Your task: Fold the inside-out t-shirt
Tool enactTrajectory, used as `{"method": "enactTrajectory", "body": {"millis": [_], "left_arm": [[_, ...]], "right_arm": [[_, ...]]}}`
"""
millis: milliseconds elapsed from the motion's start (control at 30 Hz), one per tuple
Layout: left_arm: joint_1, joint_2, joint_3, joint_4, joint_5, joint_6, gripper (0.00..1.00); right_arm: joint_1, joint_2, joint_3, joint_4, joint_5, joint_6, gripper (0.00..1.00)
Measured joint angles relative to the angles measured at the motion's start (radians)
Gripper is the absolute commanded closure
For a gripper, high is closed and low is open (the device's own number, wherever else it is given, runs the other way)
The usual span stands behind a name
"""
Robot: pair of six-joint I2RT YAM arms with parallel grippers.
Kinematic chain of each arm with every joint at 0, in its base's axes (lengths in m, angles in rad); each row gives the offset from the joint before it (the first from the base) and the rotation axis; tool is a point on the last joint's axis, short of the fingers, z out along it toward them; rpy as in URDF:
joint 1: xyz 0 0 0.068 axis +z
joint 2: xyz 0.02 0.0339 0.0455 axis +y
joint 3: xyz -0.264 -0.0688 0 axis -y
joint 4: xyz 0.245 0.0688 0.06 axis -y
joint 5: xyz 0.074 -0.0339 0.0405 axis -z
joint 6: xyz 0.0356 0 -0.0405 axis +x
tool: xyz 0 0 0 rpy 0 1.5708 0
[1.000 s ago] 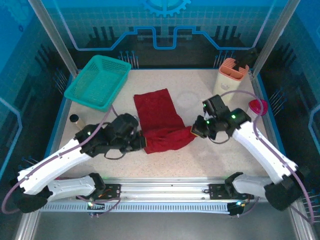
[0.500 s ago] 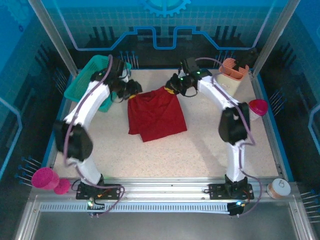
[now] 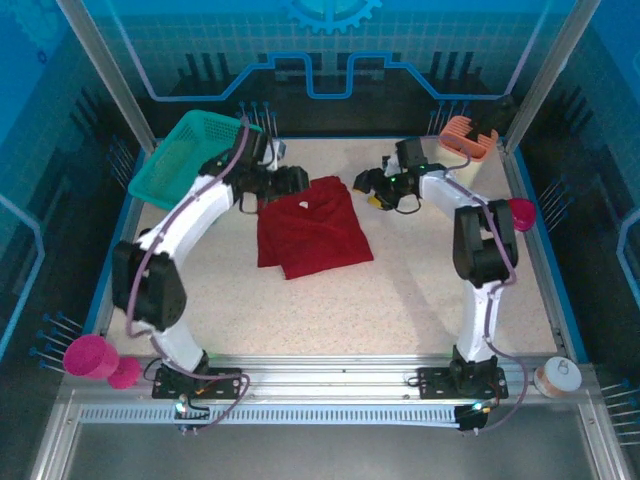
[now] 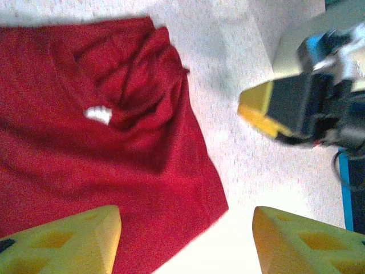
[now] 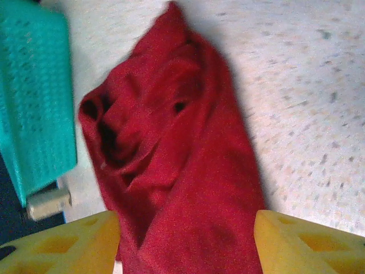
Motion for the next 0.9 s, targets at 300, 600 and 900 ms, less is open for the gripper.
{"method": "enactTrajectory", "body": {"millis": [300,600,900], "left_arm": [[-0.047,0.026,-0.305,0.178,-0.147,-0.084,0.37],[-0.223,0.07,-0.511,0.348,-0.183,-0.116,0.49],[-0.465,-0.333,-0.859,0.307,-0.166,-0.195,0.44]], "right_arm": [[0.092,-0.019,-0.019,-0.039,0.111,-0.342,0.44],[0.301,-0.17,-0.439,0.108,0.377,-0.255,0.67],[0.518,-0.657,-0.926,0.084,0.444,-0.083,0.43]]}}
